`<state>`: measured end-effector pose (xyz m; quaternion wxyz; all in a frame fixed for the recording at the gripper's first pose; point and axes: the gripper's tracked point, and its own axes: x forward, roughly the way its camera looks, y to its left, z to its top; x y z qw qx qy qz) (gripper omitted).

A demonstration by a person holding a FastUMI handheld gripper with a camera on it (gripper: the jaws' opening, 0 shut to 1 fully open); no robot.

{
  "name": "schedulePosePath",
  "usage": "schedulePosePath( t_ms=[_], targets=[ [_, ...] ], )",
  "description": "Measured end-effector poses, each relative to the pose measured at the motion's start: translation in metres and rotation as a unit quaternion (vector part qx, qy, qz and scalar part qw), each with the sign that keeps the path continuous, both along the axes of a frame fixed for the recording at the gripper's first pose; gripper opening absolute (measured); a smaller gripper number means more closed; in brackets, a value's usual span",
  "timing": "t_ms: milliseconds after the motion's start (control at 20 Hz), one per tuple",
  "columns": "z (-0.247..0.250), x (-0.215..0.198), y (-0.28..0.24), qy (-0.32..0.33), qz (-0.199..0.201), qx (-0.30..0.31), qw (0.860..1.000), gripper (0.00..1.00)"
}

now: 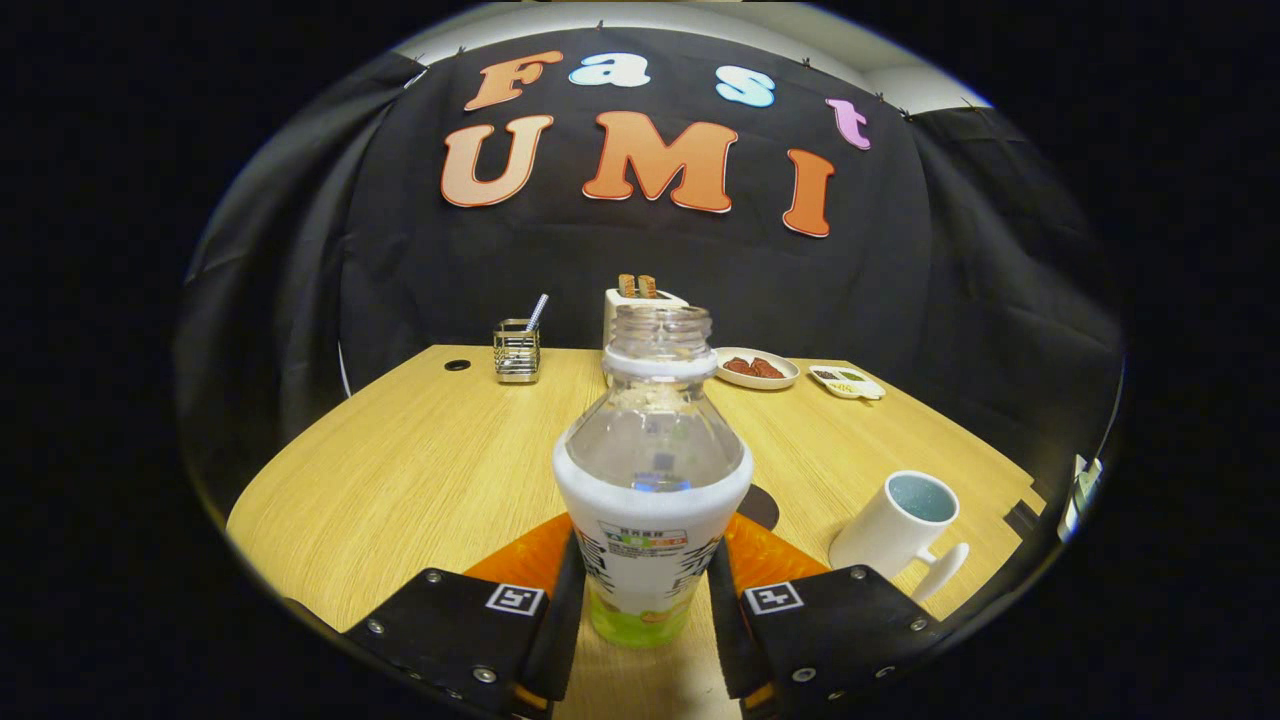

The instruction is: Take the bottle from table, then pour the juice into the cup, finally place the bottle on the coaster

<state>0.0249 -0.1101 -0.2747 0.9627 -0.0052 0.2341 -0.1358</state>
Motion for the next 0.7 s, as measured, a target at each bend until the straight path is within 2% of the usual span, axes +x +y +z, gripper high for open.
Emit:
schedulePosePath(
  t_ms=[250,450,550,700],
  targets=[
    [0.018,-0.002,-0.003,-0.020,-0.015,0.027,0.999,0.58],
    [0.034,0.000,-0.011,-0.049,-0.043,0.081,0.995,0.58],
    [0.046,0.004,-0.016,-0.072,-0.058,0.124,0.988,0.58],
    [0.063,0.012,-0.032,-0.108,-0.085,0.197,0.971,0.58]
  ],
)
